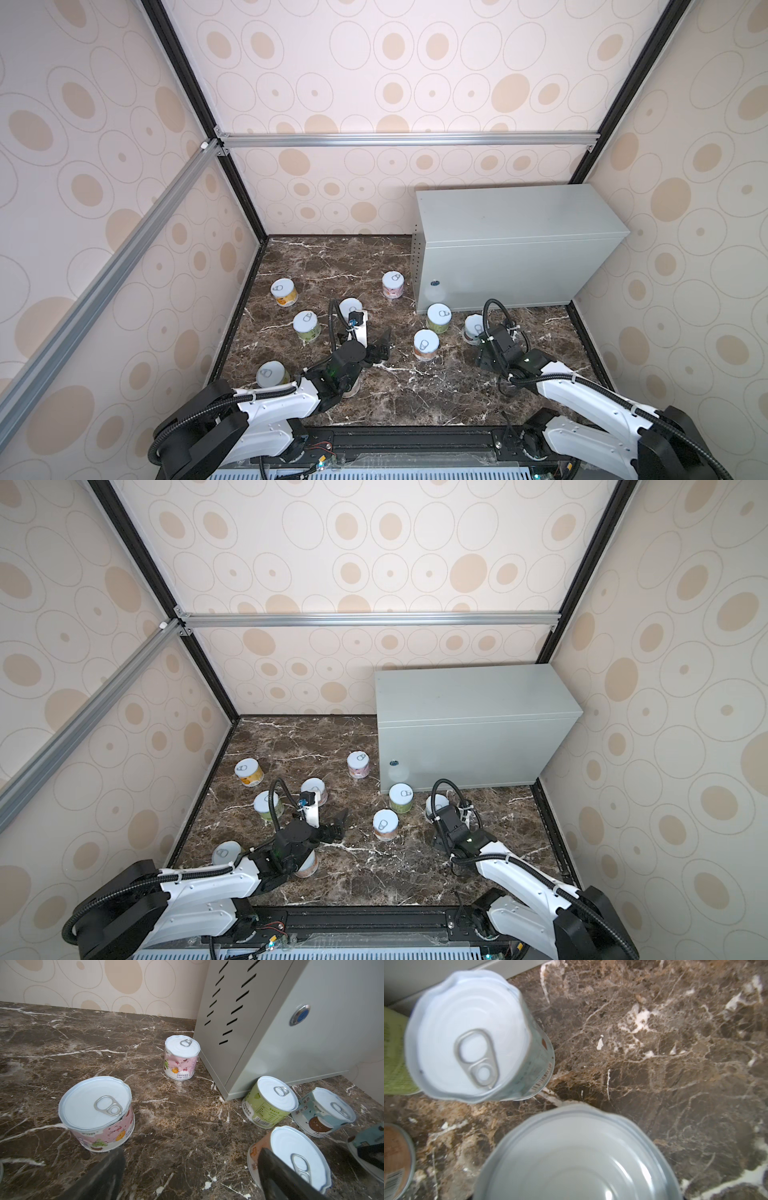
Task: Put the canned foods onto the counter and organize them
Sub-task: 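Close the right gripper on the light-blue coffee can and lift it, then raise the can above the cabinet top while the left arm reaches forward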
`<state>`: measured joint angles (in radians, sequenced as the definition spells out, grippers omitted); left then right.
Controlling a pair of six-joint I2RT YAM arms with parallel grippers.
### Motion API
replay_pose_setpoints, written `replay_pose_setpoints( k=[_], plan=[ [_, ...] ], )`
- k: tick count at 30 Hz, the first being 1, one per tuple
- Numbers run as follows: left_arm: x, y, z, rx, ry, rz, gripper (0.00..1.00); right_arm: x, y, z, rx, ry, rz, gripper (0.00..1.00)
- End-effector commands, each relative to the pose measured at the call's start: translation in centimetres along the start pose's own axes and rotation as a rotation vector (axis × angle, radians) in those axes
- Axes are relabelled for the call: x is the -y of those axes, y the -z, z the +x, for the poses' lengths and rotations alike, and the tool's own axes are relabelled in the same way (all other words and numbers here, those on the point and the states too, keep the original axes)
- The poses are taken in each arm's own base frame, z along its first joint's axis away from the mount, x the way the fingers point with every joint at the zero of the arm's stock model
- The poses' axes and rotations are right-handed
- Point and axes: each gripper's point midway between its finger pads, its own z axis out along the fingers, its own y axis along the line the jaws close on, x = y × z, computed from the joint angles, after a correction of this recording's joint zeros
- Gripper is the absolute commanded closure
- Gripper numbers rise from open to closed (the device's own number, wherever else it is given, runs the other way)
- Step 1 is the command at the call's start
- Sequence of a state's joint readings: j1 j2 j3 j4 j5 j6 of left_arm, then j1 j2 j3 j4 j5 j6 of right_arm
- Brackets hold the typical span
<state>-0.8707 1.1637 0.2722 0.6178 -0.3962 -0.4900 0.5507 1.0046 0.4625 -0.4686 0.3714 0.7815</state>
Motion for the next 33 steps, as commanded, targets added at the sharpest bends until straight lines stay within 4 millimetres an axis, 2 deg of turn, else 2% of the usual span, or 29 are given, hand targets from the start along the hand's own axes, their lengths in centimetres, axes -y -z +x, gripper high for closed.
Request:
replay_pose_setpoints(
  k=[1, 4, 8, 16, 27, 31, 33],
  plan=[
    [1.3, 0.0, -1.0, -0.037, 0.001, 0.014, 0.01, -0.6, 2.2, -1.4, 0.016, 0.05, -0.03, 0.51],
    [1.7, 0.3, -2.1, -0.056, -0.02, 0.014, 0.01, -0.9, 3.8, -1.9, 0.013, 0.079, -0.063, 0.54],
    [2.6, 1.4, -4.6, -0.048, -0.021, 0.036, 0.01, -1.3, 6.1, -2.7, 0.016, 0.13, -0.107, 0.57],
    [4.4, 4.0, -10.6, -0.019, -0.049, 0.081, 0.01, -1.2, 12.0, -5.4, 0.07, 0.188, -0.167, 0.57],
    [6.6, 6.1, -18.0, 0.022, -0.127, 0.103, 0.01, -0.8, 22.0, -12.2, 0.256, 0.21, -0.208, 0.56],
    [7.9, 5.9, -20.4, 0.03, -0.156, 0.121, 0.01, -0.7, 24.3, -15.0, 0.304, 0.218, -0.154, 0.57],
    [8.7, 5.6, -21.9, 0.033, -0.158, 0.135, 0.01, -1.3, 25.2, -16.4, 0.317, 0.229, -0.144, 0.57]
  ],
)
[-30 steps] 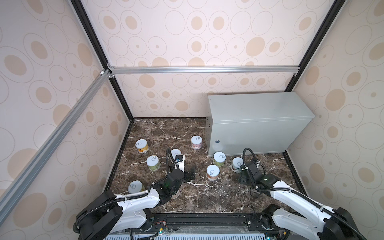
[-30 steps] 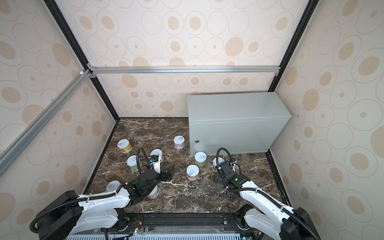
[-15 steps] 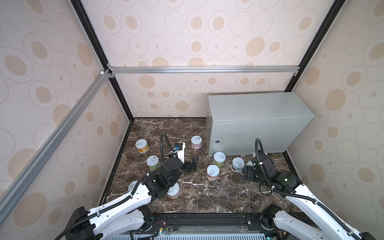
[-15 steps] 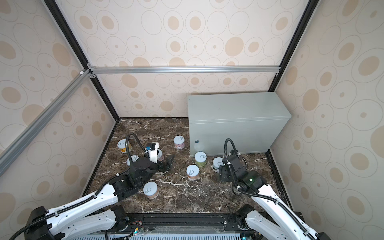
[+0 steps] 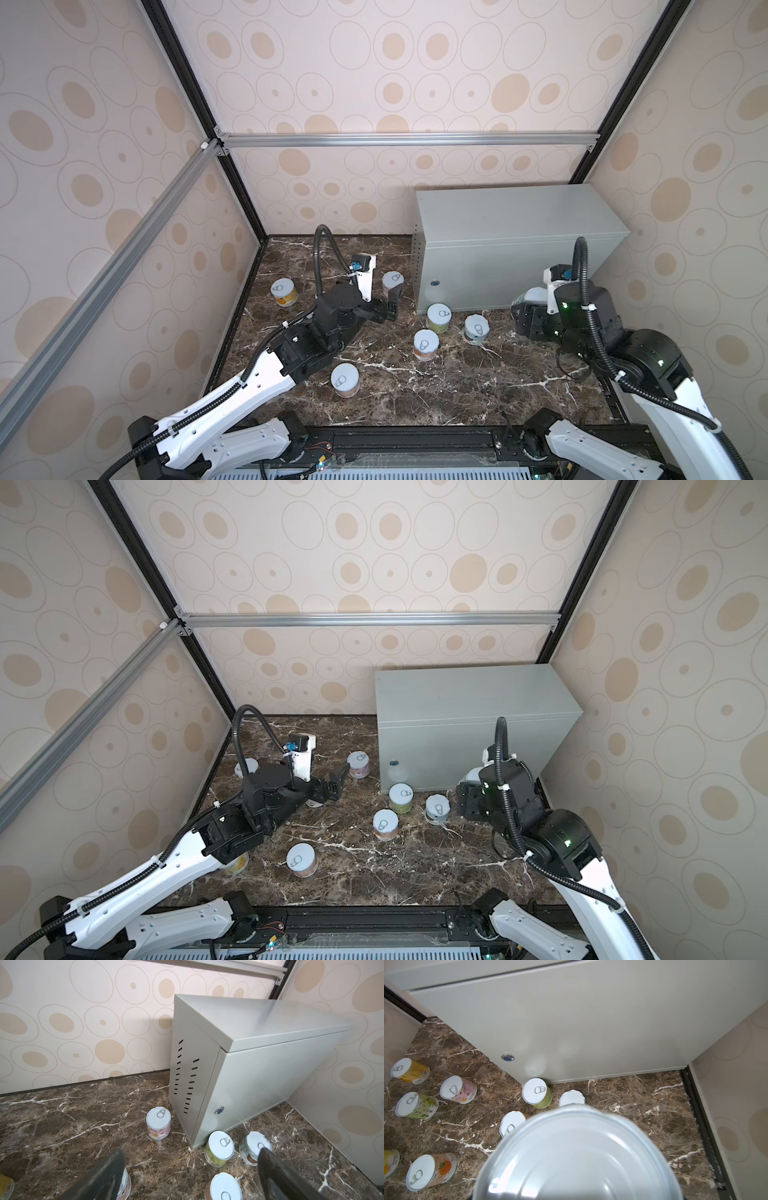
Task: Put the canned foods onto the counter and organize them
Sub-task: 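Raise the can above the cabinet top while the left arm reaches forward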
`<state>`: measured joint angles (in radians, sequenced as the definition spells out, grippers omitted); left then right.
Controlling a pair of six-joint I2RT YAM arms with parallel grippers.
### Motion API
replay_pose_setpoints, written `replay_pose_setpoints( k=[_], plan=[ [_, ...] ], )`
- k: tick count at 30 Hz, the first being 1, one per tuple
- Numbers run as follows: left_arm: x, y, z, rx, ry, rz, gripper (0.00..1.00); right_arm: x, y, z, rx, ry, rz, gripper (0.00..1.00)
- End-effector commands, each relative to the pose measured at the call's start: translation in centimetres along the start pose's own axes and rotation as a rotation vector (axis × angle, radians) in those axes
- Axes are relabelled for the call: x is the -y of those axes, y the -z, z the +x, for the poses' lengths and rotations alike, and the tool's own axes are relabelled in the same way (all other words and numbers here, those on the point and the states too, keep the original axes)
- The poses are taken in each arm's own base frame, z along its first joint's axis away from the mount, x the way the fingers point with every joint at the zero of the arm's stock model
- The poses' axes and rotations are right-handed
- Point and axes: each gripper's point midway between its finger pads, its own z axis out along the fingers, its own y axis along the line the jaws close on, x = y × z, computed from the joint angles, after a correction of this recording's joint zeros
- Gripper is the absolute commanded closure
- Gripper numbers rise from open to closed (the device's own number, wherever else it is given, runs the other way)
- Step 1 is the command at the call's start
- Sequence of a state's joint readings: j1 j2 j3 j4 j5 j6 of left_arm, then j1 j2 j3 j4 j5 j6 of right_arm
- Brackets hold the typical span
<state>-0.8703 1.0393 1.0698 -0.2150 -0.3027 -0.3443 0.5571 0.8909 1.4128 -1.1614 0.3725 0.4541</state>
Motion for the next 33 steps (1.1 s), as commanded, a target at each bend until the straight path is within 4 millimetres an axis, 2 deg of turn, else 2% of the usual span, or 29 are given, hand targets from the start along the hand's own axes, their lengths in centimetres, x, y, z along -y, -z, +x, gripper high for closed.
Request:
replay_pose_setpoints(
  k=[1, 8, 11, 15, 18, 21, 27, 33],
  plan=[
    [0.9, -0.2, -2.3, -0.008, -0.046, 0.03, 0.01, 0.2, 0.7, -2.7, 0.035, 0.05, 0.055, 0.56],
    [2.8, -1.7, -6.6, 0.048, -0.005, 0.103, 0.01, -1.2, 1.0, -9.5, 0.103, 0.056, 0.067, 0.56],
    [3.1, -2.4, -7.7, 0.056, -0.011, 0.106, 0.01, -1.2, 0.4, -11.9, 0.113, 0.015, 0.051, 0.56],
    [3.3, -3.4, -8.6, 0.067, -0.02, 0.102, 0.01, -0.1, -0.9, -14.9, 0.128, -0.042, 0.06, 0.56],
    [3.6, -4.2, -8.6, 0.065, -0.024, 0.112, 0.01, 1.5, -2.4, -16.5, 0.126, -0.083, 0.088, 0.56],
    [3.9, -5.1, -7.6, 0.049, -0.02, 0.126, 0.01, 2.8, -3.9, -17.7, 0.118, -0.101, 0.119, 0.56],
    [3.7, -5.9, -6.1, 0.027, -0.043, 0.118, 0.01, 5.2, -6.3, -19.2, 0.092, -0.12, 0.176, 0.56],
    [3.5, -5.9, -6.1, 0.03, -0.036, 0.116, 0.01, 7.2, -7.7, -20.2, 0.072, -0.129, 0.218, 0.56]
  ],
)
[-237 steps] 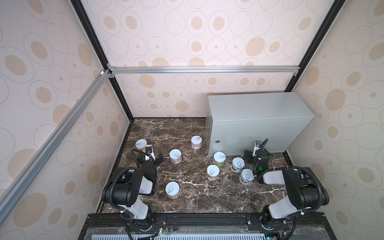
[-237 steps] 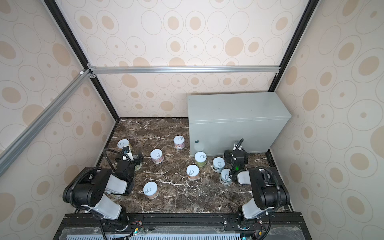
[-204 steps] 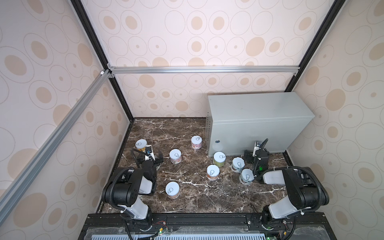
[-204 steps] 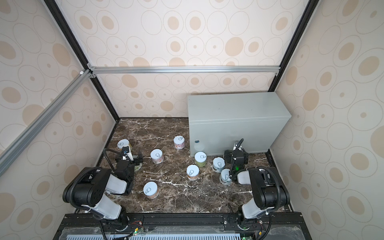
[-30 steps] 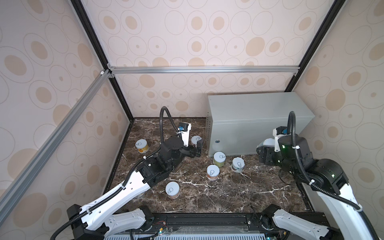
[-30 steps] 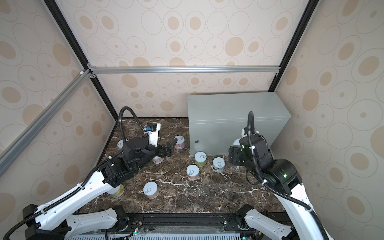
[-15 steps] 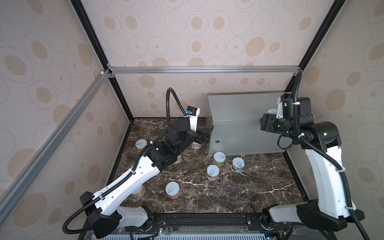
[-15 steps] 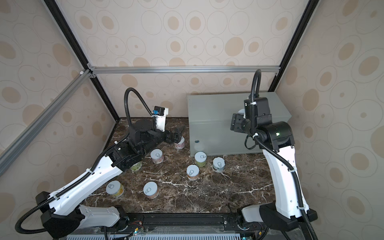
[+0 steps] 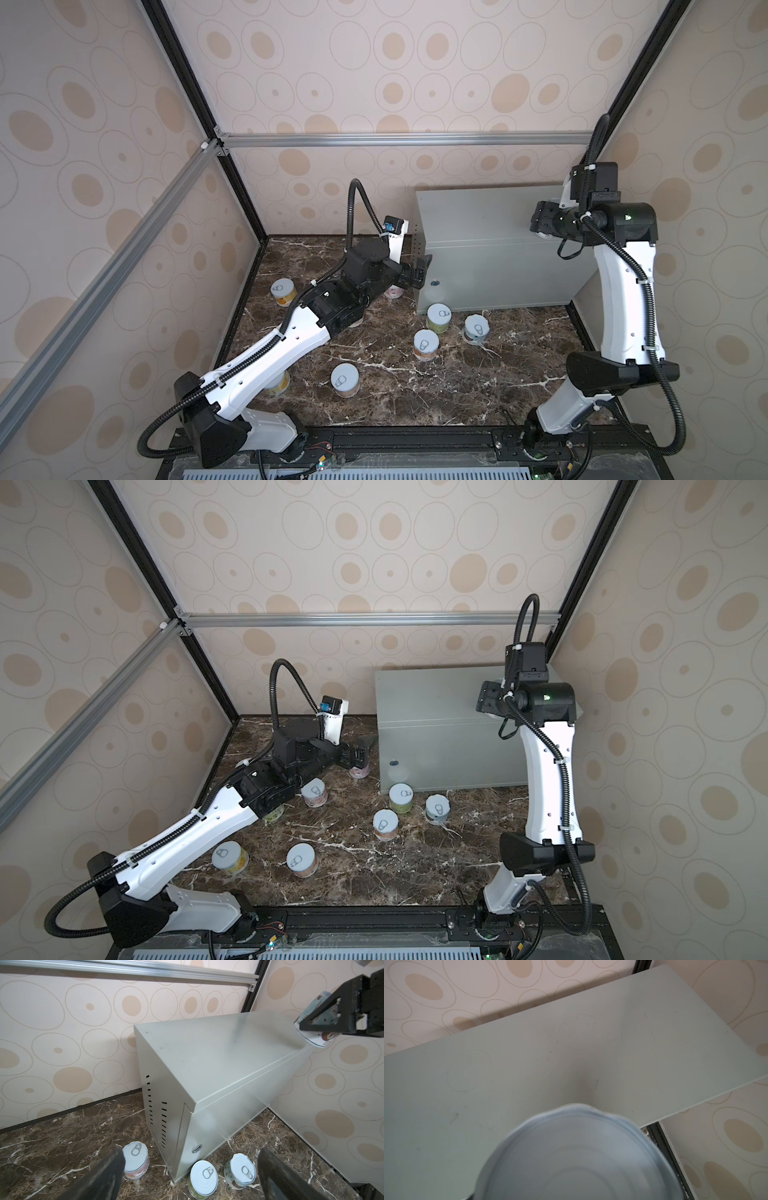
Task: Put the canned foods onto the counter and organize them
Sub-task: 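Raise the can above the cabinet top while the left arm reaches forward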
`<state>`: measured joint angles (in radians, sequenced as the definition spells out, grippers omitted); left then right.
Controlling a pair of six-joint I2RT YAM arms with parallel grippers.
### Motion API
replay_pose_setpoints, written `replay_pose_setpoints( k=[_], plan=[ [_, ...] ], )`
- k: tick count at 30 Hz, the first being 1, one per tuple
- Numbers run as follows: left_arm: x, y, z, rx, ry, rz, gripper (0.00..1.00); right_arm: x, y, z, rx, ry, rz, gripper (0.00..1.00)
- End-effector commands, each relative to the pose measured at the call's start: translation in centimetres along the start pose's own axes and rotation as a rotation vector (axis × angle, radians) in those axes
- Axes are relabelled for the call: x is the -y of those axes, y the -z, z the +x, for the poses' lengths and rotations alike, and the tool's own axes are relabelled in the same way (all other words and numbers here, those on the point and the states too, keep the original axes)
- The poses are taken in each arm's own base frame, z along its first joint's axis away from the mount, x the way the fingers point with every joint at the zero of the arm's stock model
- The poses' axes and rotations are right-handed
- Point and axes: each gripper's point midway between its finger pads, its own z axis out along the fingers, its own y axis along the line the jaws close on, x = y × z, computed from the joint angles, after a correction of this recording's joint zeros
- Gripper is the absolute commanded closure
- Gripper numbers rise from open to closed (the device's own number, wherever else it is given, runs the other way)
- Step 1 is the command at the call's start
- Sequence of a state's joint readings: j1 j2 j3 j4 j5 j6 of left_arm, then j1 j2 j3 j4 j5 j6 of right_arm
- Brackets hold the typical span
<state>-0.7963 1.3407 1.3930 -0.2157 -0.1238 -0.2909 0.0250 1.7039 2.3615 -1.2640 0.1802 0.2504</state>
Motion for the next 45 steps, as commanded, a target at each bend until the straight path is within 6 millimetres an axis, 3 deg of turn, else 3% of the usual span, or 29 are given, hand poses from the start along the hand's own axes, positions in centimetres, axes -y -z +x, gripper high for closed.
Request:
replay_pose_setpoints(
  k=[1, 9, 16, 23, 36, 45],
  plan=[
    [-0.1, 0.3, -1.3, 0.049, -0.006, 0.011, 0.01, 0.7, 0.9, -1.8, 0.055, 0.001, -0.003, 0.56],
    [-0.2, -0.1, -0.8, 0.042, -0.022, 0.009, 0.01, 1.5, -2.0, -2.5, 0.03, -0.022, 0.03, 0.55],
    [-0.3, -1.7, 1.0, 0.001, -0.011, 0.03, 0.01, 2.2, -4.4, -2.2, -0.007, -0.026, 0.058, 0.54],
    [-0.2, -3.0, 1.6, -0.023, -0.006, 0.049, 0.01, 2.7, -6.2, -1.9, -0.034, -0.035, 0.072, 0.47],
    [-0.8, -2.7, 1.8, -0.026, 0.011, 0.048, 0.01, 2.7, -6.5, -1.8, -0.03, -0.029, 0.068, 0.05],
    [-1.1, -1.8, 2.2, -0.017, 0.019, 0.045, 0.01, 3.3, -5.0, -1.8, 0.033, -0.038, 0.083, 0.02]
  ],
)
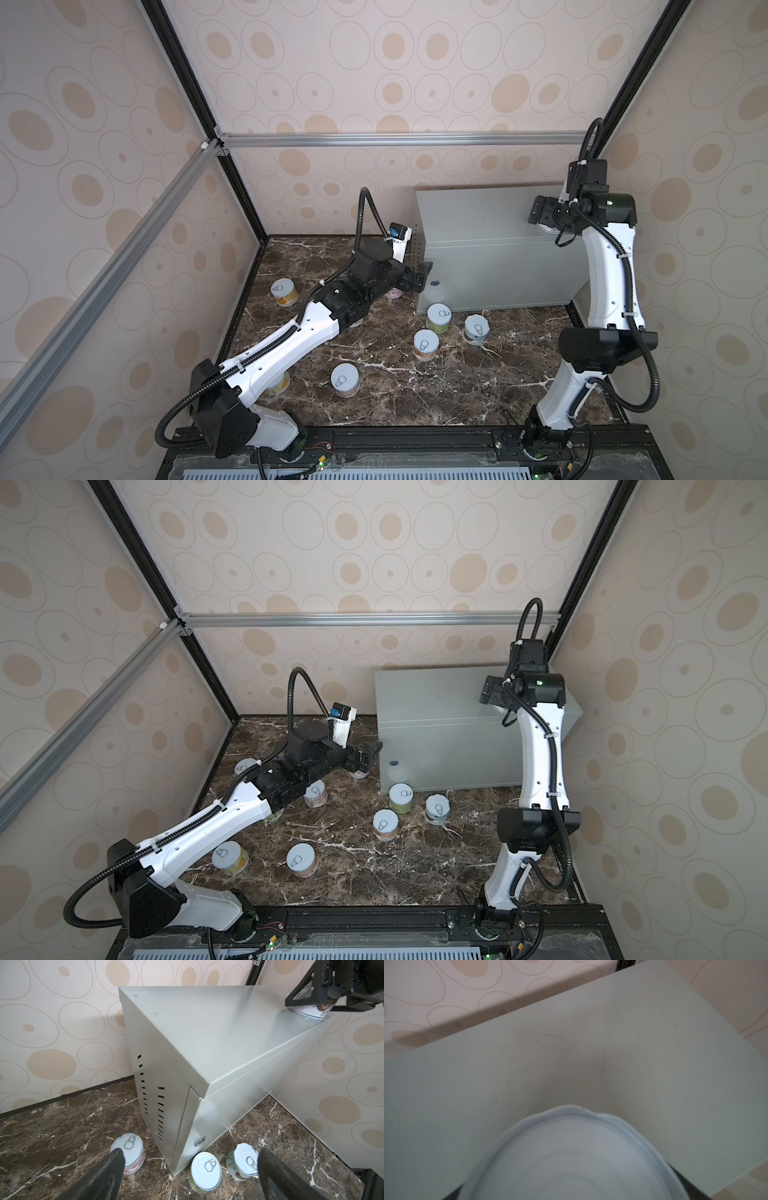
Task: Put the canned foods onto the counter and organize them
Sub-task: 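Raise the can above the cabinet top while the left arm reaches forward, then lower the light-blue can onto the cabinet top near its far corner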
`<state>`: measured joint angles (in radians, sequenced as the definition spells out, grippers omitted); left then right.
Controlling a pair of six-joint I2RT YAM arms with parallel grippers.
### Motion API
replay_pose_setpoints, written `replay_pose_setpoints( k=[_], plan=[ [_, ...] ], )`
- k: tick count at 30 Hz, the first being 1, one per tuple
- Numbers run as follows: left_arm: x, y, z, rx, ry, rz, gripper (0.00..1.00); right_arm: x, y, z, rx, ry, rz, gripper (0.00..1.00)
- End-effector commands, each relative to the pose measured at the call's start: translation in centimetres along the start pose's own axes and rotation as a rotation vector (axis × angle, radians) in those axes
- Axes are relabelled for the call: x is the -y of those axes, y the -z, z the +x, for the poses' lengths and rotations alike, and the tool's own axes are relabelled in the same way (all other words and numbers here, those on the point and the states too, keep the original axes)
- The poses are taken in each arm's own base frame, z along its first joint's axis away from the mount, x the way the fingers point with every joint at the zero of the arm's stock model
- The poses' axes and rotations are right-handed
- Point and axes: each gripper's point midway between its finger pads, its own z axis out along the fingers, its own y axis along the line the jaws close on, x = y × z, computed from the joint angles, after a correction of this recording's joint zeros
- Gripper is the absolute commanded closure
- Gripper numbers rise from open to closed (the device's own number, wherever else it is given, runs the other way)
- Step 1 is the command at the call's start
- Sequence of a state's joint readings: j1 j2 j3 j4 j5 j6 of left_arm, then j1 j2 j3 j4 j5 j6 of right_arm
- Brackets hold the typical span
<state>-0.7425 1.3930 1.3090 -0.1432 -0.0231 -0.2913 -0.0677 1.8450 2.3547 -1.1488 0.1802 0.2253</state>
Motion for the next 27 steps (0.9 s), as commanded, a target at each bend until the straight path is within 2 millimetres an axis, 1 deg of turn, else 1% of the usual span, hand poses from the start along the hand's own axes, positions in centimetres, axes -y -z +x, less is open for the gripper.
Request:
replay_pose_setpoints(
  k=[1, 4, 10, 13, 15, 23, 27],
  plan=[
    [-0.1, 1.4, -1.5, 0.057, 0.014, 0.01, 0.01, 0.8, 2.1, -0.3, 0.061, -0.013, 0.0, 0.02],
    [-0.2, 1.6, -1.3, 0.061, 0.021, 0.011, 0.01, 0.9, 2.9, 0.0, 0.105, -0.028, -0.008, 0.02],
    [-0.2, 1.4, -0.6, 0.051, 0.021, 0.015, 0.01, 1.0, 3.0, 1.2, 0.162, -0.068, -0.038, 0.02],
    [-0.4, 1.4, -0.4, 0.047, 0.019, 0.01, 0.01, 0.8, 2.8, 1.7, 0.168, -0.083, -0.056, 0.06],
    [-0.5, 1.4, -0.3, 0.048, 0.019, 0.005, 0.01, 0.6, 2.3, 1.9, 0.156, -0.087, -0.062, 0.11],
    [-0.9, 1.3, -0.3, 0.047, 0.012, -0.011, 0.01, 0.3, 1.4, 1.4, 0.163, -0.105, -0.068, 0.25],
    [-1.1, 1.0, -0.2, 0.044, 0.013, -0.017, 0.01, 0.1, 0.7, 1.2, 0.163, -0.112, -0.068, 0.28]
  ],
)
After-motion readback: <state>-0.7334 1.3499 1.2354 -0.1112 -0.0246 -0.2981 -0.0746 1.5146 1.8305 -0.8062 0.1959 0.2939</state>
